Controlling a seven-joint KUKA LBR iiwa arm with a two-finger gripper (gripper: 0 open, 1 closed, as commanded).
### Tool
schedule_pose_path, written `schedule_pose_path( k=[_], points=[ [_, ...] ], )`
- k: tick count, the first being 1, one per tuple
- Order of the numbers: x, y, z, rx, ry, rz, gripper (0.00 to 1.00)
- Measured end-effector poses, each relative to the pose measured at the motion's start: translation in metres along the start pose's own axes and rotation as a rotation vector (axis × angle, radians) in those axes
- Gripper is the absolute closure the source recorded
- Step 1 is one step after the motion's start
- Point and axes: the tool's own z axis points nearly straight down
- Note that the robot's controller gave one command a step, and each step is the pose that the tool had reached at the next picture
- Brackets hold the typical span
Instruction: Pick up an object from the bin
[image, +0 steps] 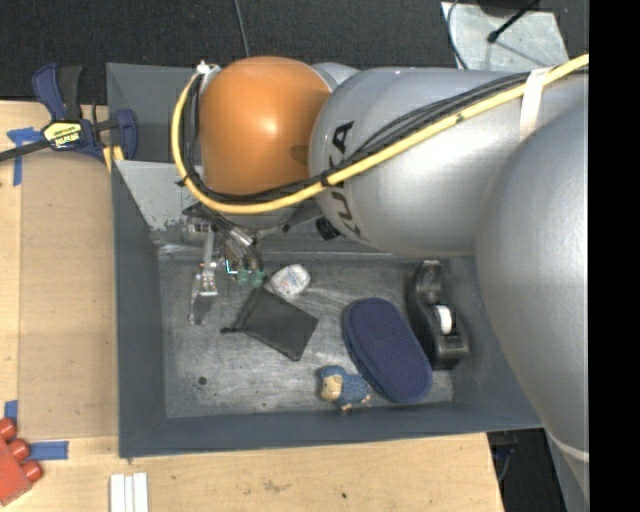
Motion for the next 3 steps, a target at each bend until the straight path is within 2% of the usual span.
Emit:
schedule_pose_path(
  k=[1, 2, 3],
  points=[
    [0.039, -0.006, 0.095, 0.002, 0.002, 0.009, 0.0],
    [-0.047, -0.118, 0.03, 0.003, -0.018, -0.083, 0.0],
    [-0.009, -0.158, 0.115, 0.001, -0.002, -0.315, 0.0]
  ],
)
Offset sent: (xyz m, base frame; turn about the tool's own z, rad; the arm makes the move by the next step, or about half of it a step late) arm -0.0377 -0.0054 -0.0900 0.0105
